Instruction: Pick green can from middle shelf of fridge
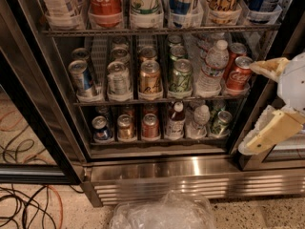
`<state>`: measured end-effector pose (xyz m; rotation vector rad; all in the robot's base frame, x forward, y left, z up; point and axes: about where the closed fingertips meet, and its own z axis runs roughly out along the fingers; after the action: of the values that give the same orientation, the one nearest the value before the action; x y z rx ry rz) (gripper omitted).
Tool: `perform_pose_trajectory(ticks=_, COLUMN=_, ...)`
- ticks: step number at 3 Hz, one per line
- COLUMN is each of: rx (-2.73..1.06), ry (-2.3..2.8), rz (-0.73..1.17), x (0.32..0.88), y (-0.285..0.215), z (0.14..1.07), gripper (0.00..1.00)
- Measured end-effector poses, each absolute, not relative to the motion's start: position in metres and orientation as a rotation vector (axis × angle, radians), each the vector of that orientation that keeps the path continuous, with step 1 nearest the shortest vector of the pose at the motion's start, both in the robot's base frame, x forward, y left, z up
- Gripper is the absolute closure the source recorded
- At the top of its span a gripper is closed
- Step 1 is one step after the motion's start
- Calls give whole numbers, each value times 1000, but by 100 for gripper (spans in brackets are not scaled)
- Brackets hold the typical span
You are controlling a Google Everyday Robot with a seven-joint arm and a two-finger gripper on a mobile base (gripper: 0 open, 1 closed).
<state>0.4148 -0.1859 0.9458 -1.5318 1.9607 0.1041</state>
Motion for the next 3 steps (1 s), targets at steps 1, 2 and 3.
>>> perform_pose_trajectory(ticks=1, rx=-1440, ry=1932, rz=148, x=418, y=-178, z=947, gripper=0)
perform_pose_trajectory(ticks=2, rx=-1231, ry=1900, rz=216, x=421, y=-163, z=943, gripper=0)
perform_pose_trajectory(ticks=3, rx=-1124, ry=1866, rz=238, x=432, y=-157, z=959, gripper=0)
